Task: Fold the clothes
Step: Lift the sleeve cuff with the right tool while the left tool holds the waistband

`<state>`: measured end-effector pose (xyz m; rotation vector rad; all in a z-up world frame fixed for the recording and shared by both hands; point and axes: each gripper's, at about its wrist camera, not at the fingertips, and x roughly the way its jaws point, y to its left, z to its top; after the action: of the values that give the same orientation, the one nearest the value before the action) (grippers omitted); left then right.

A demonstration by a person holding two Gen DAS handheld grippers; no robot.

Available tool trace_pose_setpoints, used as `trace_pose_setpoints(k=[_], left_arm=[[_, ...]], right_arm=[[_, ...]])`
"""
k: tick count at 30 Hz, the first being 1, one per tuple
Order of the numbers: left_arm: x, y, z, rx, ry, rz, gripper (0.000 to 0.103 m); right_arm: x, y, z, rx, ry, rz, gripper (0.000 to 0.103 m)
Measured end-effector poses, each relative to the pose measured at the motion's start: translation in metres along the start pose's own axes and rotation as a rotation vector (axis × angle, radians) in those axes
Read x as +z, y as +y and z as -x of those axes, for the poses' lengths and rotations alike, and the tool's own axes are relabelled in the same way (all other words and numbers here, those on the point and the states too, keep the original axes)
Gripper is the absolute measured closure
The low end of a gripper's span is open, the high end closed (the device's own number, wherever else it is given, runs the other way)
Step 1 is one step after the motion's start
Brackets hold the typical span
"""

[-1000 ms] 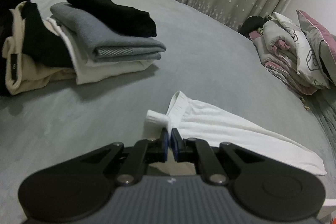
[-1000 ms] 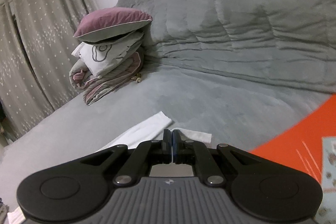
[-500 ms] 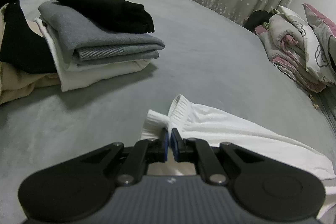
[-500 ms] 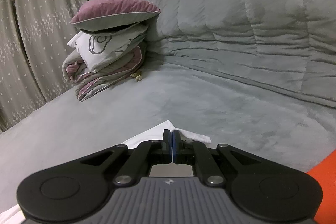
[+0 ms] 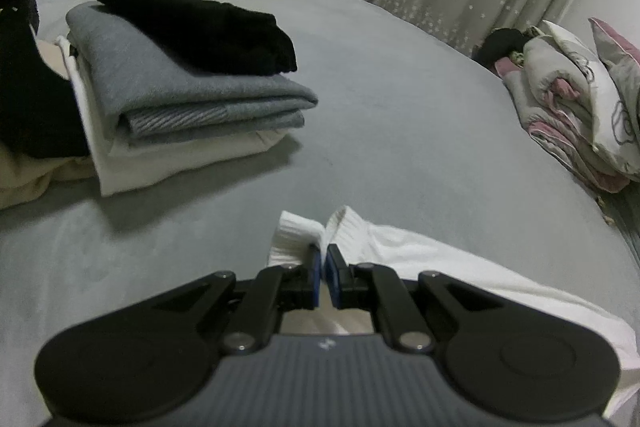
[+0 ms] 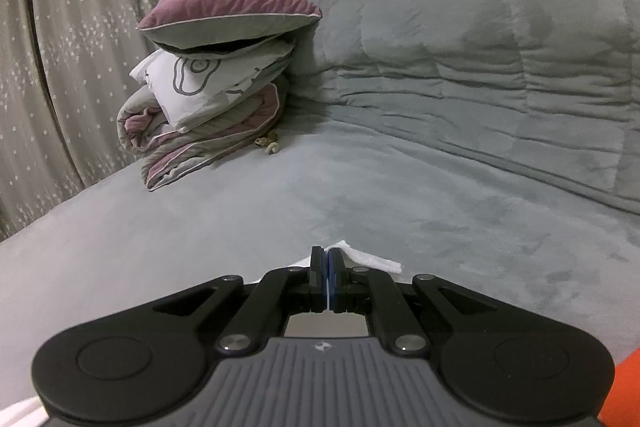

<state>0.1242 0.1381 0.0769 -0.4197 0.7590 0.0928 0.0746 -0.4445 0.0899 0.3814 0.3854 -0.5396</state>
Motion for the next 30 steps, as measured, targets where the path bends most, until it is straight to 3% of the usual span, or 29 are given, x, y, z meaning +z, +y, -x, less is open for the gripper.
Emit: trace_pose_setpoints(k=[13,30], left_arm=[[0.023,-0.038,-0.03,-0.013,0.009,-0.08,0.098],[0.034,-0.041,-0.069,0.041,0.035,-0.099,0.098]], right_arm=[[0.026,0.01,-0.057,-0.029,0.017,-0.015,0.098],[0.029,0.038,-0.109,-0.009,0.092,0.075,0.099]])
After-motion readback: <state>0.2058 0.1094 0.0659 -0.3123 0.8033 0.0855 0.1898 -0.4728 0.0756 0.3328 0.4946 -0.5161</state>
